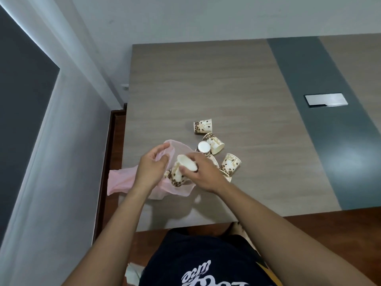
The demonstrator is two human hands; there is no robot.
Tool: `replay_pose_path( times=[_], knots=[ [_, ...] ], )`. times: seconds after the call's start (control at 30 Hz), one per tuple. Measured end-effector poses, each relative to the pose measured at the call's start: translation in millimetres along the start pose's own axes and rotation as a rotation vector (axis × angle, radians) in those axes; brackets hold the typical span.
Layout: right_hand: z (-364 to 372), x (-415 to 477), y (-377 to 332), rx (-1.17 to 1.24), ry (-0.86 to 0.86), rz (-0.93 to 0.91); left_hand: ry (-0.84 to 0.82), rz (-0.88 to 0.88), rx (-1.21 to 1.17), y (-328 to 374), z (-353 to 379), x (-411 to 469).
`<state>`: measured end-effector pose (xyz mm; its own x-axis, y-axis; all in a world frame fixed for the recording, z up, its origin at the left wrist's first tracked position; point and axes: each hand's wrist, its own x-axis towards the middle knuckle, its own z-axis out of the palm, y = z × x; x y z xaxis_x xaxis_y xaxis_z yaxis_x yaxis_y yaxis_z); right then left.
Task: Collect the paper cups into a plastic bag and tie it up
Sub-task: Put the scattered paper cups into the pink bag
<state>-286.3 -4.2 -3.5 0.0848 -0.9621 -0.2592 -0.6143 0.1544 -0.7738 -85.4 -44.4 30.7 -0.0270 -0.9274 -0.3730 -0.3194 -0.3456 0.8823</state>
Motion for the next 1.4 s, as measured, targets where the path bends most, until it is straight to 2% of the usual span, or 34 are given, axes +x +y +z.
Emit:
replay_pose_path(
  times=[0.1, 0.2, 0.43, 0.53, 0.67, 0.93, 1.07, 1.17, 1.3, 1.4],
  knots=[
    [37, 6, -17, -0.01, -0.063, -0.01, -0.013, 0.019, 0.002, 0, 1, 2],
    [58, 19, -27, 0.013, -0.057, 0.02, -0.001, 0.023, -0.014, 0, -3, 9],
    [67, 29, -27, 0.245, -0.132, 0.162, 0.003, 0.03, 0.02, -4, -12, 16],
    [65, 31, -14, 0.251, -0.072, 0.208, 0.011, 0.017, 0.043, -6, -19, 24],
    [38, 25, 9, 0.124, 0.066, 0.268, -0.023, 0.005, 0.077, -7, -20, 26],
    [0, 0, 94, 0.037, 0.236, 0.632, -0.013, -0.015, 0.099, -5, -15, 22],
    [21, -15, 164, 0.099, 0.22, 0.77, -0.003, -0.025, 0.115, -9, -20, 20],
    [20, -24, 147, 0.244, 0.184, 0.776, -0.002, -0.041, 0.115, -11, -22, 18],
    [14, -27, 115, 0.453, 0.234, 0.807, 0.008, -0.052, 0.059, -15, -29, 21],
    [9, -26, 114, 0.405, 0.299, 0.807, 0.018, -0.033, 0.029, -19, -35, 25]
  ],
)
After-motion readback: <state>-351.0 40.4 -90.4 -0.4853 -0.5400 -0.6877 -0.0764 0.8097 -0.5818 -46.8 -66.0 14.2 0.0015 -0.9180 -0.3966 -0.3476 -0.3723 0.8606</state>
